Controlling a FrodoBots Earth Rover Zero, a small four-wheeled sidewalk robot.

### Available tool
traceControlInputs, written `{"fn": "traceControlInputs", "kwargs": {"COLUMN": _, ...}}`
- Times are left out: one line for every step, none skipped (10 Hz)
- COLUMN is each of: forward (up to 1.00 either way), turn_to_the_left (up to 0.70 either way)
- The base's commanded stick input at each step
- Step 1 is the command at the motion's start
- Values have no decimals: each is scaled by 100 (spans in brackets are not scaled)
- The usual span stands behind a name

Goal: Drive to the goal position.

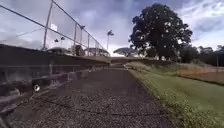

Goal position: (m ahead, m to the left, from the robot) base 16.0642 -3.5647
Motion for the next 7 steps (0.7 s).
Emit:
{"fn": "traceControlInputs", "kwargs": {"forward": 50, "turn_to_the_left": 0}}
{"fn": "traceControlInputs", "kwargs": {"forward": 50, "turn_to_the_left": 0}}
{"fn": "traceControlInputs", "kwargs": {"forward": 50, "turn_to_the_left": 0}}
{"fn": "traceControlInputs", "kwargs": {"forward": 50, "turn_to_the_left": 0}}
{"fn": "traceControlInputs", "kwargs": {"forward": 50, "turn_to_the_left": 0}}
{"fn": "traceControlInputs", "kwargs": {"forward": 50, "turn_to_the_left": 0}}
{"fn": "traceControlInputs", "kwargs": {"forward": 50, "turn_to_the_left": 0}}
